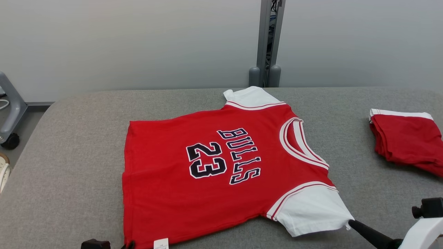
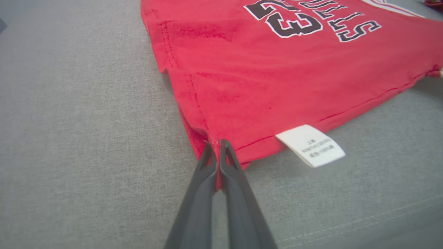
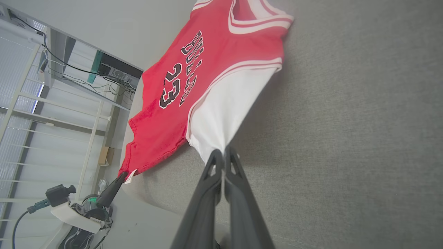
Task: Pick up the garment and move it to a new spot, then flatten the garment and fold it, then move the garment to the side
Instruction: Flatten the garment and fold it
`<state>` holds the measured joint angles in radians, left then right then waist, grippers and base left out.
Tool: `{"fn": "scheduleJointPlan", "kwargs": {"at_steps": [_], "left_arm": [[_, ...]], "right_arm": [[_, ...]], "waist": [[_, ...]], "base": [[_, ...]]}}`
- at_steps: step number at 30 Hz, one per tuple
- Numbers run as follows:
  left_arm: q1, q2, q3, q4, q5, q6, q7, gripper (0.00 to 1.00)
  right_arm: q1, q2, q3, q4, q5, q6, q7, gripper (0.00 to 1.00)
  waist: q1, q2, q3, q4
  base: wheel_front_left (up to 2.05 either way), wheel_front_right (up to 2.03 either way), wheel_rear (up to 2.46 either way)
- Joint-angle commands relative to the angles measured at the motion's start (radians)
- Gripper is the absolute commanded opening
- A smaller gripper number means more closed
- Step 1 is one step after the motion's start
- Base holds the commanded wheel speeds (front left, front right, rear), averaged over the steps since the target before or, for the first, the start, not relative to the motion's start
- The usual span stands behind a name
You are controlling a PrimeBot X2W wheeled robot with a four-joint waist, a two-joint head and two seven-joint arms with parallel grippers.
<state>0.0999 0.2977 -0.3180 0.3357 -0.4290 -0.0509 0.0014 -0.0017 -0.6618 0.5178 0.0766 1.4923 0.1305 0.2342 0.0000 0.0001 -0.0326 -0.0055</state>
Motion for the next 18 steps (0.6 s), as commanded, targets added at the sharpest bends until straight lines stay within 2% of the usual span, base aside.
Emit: {"fn": "scheduleJointPlan", "kwargs": {"at_steps": [1, 10, 18], "left_arm": [[-0.002, 0.007, 0.005, -0.007, -0.002, 0.007, 0.006, 0.0], [-0.078, 0.013, 0.025, -0.059, -0.024, 0.016, 0.028, 0.0], [-0.208, -0.02, 0.054, -0.017, -0.047, 0.039, 0.023, 0.0]], "right_arm": [[-0.012, 0.003, -0.01, 0.0, -0.006, 0.001, 0.003, 0.0], [-0.105, 0.049, -0.061, 0.039, -0.049, 0.001, 0.009, 0.0], [-0.275, 0.129, -0.109, 0.147, -0.112, 0.001, 0.02, 0.0]], "waist": [[0.0, -0.0001, 0.001, 0.0], [0.0, -0.0001, 0.023, 0.003], [0.0, -0.0001, 0.103, 0.01]], "base": [[0.0, 0.0, 0.0], [0.0, 0.0, 0.0], [0.0, 0.0, 0.0]]}}
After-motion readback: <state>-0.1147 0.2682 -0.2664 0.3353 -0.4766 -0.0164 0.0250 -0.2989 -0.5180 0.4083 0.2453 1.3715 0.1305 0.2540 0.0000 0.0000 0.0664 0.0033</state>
